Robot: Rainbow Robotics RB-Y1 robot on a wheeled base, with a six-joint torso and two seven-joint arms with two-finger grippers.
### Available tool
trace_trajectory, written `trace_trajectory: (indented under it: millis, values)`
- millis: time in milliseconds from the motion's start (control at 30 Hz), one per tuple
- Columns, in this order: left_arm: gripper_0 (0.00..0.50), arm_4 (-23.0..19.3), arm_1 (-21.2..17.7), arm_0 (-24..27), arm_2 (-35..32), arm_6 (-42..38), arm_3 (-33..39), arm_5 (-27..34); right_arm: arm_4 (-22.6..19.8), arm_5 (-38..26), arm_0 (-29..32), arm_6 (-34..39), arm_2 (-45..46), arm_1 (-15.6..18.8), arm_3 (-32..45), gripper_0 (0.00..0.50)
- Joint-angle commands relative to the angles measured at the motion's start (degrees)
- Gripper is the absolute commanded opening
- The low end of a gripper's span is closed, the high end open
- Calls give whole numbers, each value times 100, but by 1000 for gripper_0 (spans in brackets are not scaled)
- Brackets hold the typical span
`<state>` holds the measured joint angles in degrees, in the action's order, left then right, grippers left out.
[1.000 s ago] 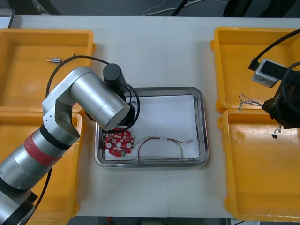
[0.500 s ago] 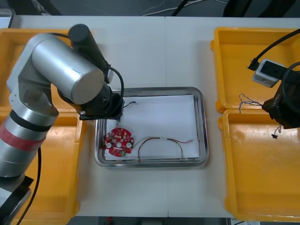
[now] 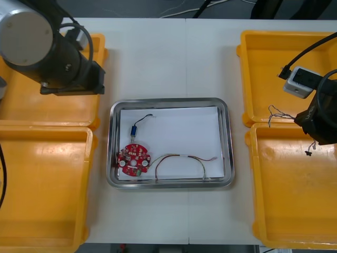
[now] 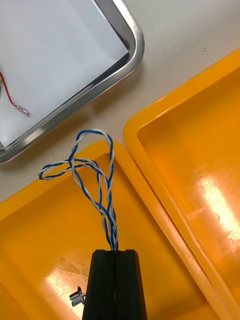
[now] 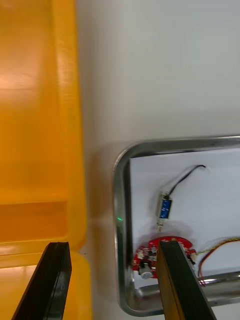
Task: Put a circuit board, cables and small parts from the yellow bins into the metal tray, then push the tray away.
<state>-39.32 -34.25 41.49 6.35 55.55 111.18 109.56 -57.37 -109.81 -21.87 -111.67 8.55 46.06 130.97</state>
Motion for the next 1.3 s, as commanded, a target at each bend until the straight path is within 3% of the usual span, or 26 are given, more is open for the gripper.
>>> trace_trajectory:
  millis: [33,233,467,767,1000,1300]
  values:
    - [500,-76,-539,237,-433,1195,-211,44,-11,-19,-159,31,-188,166,166,0]
    - [500,241,-803,237,-802,1934,-747,44,86,-19,-616,119,-750,166,-71,0]
    - [500,794,-864,237,-881,2268,-1327,44,95,-19,-1100,146,-1436,157,-423,0]
    - [500,1199,-864,324,-934,2373,-2083,-866,429,-19,-1706,260,-2481,78,-730,0]
    - [500,1260,-785,667,-934,2443,-2716,-1542,710,162,-2330,278,-3255,-300,-1293,0]
    - [500,1471,-495,1001,-934,2786,-3621,-2711,1185,557,-3095,392,-4116,-1064,-2269,0]
